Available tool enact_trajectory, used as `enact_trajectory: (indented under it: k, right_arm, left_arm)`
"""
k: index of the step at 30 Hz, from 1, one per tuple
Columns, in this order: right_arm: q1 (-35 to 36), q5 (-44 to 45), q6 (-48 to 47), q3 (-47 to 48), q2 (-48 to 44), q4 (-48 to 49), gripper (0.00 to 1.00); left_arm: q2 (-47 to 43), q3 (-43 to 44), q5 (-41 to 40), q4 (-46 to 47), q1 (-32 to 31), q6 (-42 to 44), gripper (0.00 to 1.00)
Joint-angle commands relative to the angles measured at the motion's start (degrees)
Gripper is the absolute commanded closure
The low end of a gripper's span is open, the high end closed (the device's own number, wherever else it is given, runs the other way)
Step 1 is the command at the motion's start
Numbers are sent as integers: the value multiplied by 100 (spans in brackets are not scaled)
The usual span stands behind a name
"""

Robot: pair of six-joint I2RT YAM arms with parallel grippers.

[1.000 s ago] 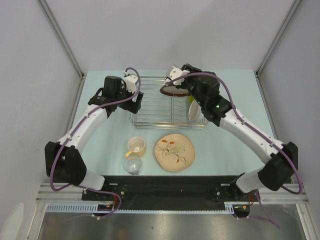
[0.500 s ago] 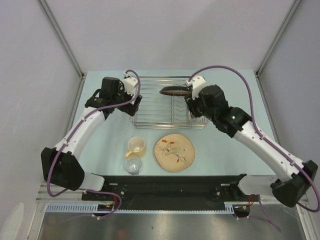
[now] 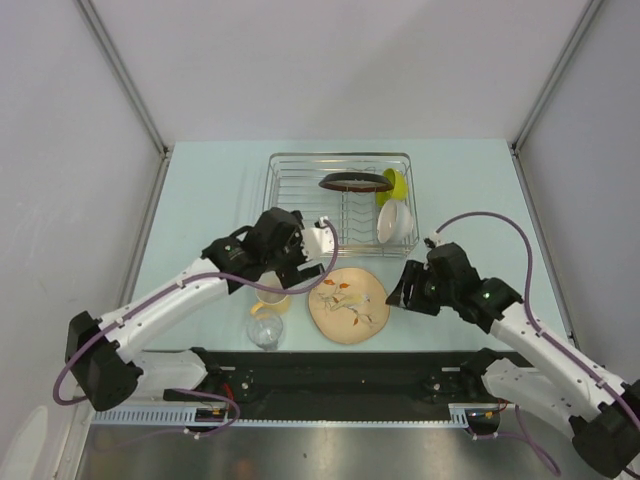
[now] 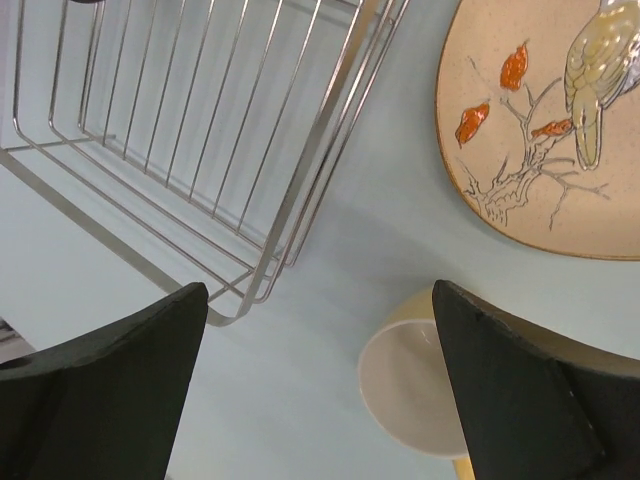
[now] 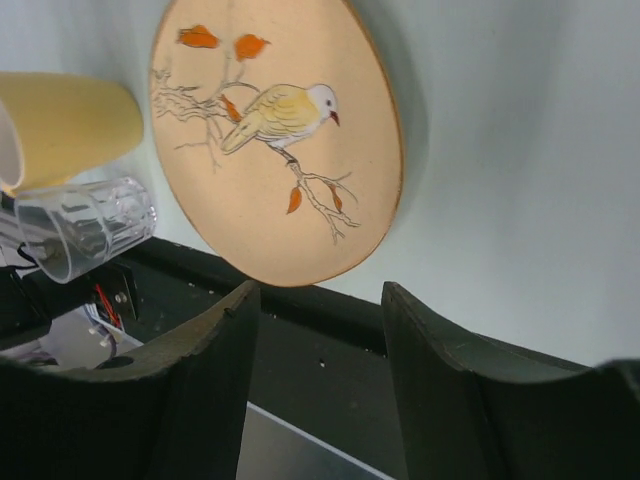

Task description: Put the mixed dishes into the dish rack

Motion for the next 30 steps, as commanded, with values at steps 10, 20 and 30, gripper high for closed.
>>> enact_trajectory:
  k: [10,20,30]
  right_arm:
    - [-319,-339,1969,-1795,578,2494,42]
    - [-459,196,2611,-2641,139,3384,43]
    - [-3,671,3007,-2659,446,3780,43]
  left_arm:
    - [393,-549,-512,558,-493,823,0]
    - [1035,-584,-248,655,-651,1289,0]
    - [1457,-743,-318,760,-730,1667,0]
